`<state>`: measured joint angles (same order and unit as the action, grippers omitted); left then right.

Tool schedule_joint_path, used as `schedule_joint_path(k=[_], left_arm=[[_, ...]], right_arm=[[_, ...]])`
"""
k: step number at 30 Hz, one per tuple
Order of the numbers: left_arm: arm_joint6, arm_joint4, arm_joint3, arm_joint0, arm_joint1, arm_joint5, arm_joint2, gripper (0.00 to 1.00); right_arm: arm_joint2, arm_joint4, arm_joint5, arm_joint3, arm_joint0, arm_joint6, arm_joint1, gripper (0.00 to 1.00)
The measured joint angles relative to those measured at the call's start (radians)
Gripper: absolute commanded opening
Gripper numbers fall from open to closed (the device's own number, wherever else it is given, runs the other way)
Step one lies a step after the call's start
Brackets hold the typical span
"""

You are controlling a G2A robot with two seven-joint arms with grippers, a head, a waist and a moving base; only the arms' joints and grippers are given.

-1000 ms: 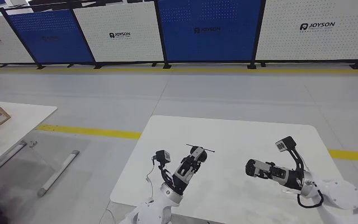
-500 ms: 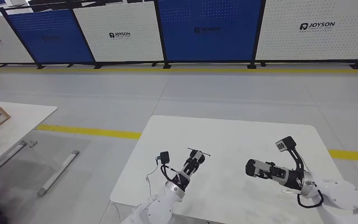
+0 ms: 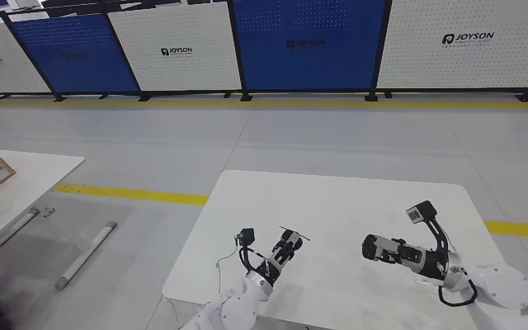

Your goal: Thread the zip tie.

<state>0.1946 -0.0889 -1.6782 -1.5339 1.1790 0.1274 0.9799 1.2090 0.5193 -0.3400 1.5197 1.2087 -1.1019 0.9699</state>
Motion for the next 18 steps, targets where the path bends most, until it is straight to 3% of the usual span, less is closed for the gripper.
schedule_joint_path(k=[3,5,11,15,18], left_arm=[[0.002,0.013,-0.02,0.001,0.004,0.028,-0.001,0.0],[0.006,0.032,-0.051,-0.01,0.005,0.072,0.002,0.0],[-0.015,0.098,-0.17,-0.073,-0.001,0.202,0.036,0.0],[-0.099,0.226,-0.264,-0.123,-0.008,0.214,0.064,0.0],[-0.116,0.247,-0.271,-0.128,-0.01,0.213,0.07,0.0]], right_arm=[[0.0,0.0,0.0,0.0,0.0,0.0,0.0,1.0],[0.0,0.0,0.0,0.0,0.0,0.0,0.0,1.0],[0.0,0.0,0.0,0.0,0.0,0.0,0.0,1.0],[0.0,0.0,0.0,0.0,0.0,0.0,0.0,1.0],[0.0,0.0,0.0,0.0,0.0,0.0,0.0,1.0]])
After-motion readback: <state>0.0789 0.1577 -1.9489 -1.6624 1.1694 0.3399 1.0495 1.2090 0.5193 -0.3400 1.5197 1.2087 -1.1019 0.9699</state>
